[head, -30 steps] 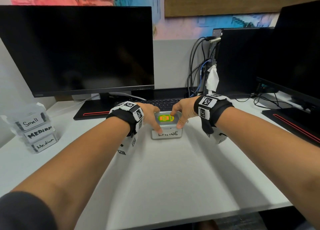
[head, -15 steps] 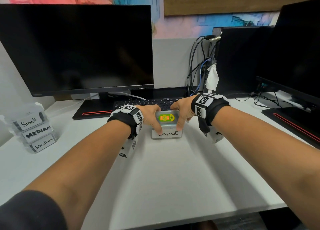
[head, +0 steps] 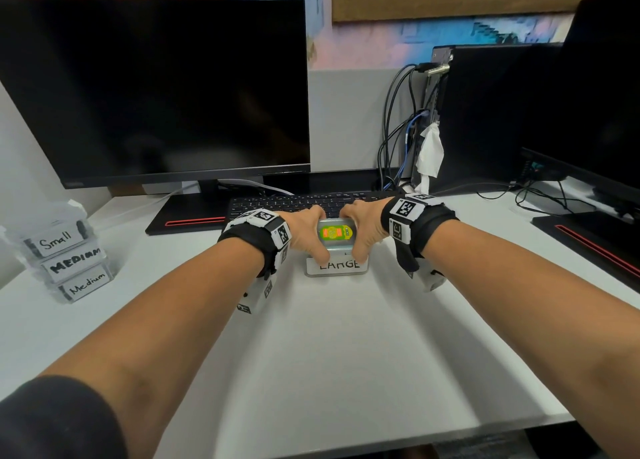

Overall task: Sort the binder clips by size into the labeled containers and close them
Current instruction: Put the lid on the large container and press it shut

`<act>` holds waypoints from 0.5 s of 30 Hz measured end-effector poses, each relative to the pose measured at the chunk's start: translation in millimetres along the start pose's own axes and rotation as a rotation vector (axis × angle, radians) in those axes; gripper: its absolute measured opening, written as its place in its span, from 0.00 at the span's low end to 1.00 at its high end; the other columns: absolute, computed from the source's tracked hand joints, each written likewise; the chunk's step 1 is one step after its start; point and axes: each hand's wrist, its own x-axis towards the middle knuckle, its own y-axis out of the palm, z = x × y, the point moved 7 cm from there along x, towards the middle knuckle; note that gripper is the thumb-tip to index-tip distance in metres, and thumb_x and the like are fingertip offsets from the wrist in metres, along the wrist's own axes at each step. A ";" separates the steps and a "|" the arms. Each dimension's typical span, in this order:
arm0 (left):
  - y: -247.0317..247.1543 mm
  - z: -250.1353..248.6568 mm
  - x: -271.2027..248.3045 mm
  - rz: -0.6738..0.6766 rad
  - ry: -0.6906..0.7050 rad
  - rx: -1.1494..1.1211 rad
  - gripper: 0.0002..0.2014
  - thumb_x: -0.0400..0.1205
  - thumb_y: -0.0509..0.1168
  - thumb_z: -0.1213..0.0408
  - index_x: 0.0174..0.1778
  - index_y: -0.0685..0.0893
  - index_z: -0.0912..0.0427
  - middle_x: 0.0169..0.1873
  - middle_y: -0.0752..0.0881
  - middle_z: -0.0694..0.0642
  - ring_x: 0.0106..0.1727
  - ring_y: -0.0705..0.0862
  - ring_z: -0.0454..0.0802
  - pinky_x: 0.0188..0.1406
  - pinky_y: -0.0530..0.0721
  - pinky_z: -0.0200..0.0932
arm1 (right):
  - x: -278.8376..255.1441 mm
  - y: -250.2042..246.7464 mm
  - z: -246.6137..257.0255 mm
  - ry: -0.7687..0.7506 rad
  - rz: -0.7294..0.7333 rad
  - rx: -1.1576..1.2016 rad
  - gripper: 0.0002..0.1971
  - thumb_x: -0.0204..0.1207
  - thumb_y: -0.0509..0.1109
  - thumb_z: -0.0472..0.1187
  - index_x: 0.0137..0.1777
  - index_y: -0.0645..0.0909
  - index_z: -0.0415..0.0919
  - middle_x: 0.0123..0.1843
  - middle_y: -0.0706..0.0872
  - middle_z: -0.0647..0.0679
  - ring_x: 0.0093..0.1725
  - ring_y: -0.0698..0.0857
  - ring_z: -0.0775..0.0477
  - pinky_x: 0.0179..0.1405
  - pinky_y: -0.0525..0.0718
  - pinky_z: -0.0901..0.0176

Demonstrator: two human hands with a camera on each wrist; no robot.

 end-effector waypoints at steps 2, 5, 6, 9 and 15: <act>-2.7 -0.3 -1.1 0.024 -0.009 0.038 0.44 0.63 0.79 0.48 0.71 0.65 0.50 0.59 0.78 0.51 0.59 0.80 0.52 0.63 0.81 0.55 | -1.0 -0.1 -0.6 0.002 0.006 -0.019 0.52 0.56 0.83 0.54 0.80 0.59 0.49 0.70 0.71 0.47 0.67 0.76 0.44 0.65 0.80 0.42; -9.1 1.2 -4.0 0.030 -0.027 0.181 0.53 0.60 0.77 0.37 0.79 0.60 0.45 0.71 0.70 0.53 0.71 0.73 0.55 0.69 0.76 0.57 | -6.3 -1.4 -3.6 0.037 0.003 -0.114 0.56 0.57 0.81 0.61 0.82 0.55 0.53 0.74 0.68 0.46 0.72 0.72 0.41 0.68 0.77 0.41; -10.2 2.9 -5.5 0.028 -0.043 0.227 0.55 0.60 0.76 0.35 0.81 0.57 0.43 0.74 0.66 0.54 0.74 0.69 0.57 0.71 0.74 0.59 | -8.7 -1.4 -4.4 0.055 0.001 -0.139 0.57 0.57 0.81 0.63 0.83 0.53 0.55 0.74 0.66 0.45 0.73 0.70 0.40 0.68 0.76 0.40; -8.5 3.9 -12.3 0.012 -0.066 0.241 0.55 0.62 0.75 0.35 0.83 0.54 0.43 0.76 0.61 0.55 0.76 0.68 0.59 0.71 0.74 0.61 | -14.8 -0.5 -2.5 0.068 -0.001 -0.120 0.57 0.57 0.80 0.64 0.83 0.52 0.56 0.76 0.65 0.43 0.75 0.68 0.39 0.70 0.75 0.40; -16.8 -3.1 -22.5 -0.087 -0.018 0.254 0.42 0.64 0.78 0.40 0.70 0.78 0.59 0.62 0.81 0.56 0.62 0.80 0.55 0.56 0.80 0.46 | -17.6 -2.5 -11.5 0.066 -0.031 0.166 0.49 0.56 0.81 0.64 0.76 0.71 0.41 0.67 0.83 0.45 0.60 0.86 0.47 0.64 0.82 0.51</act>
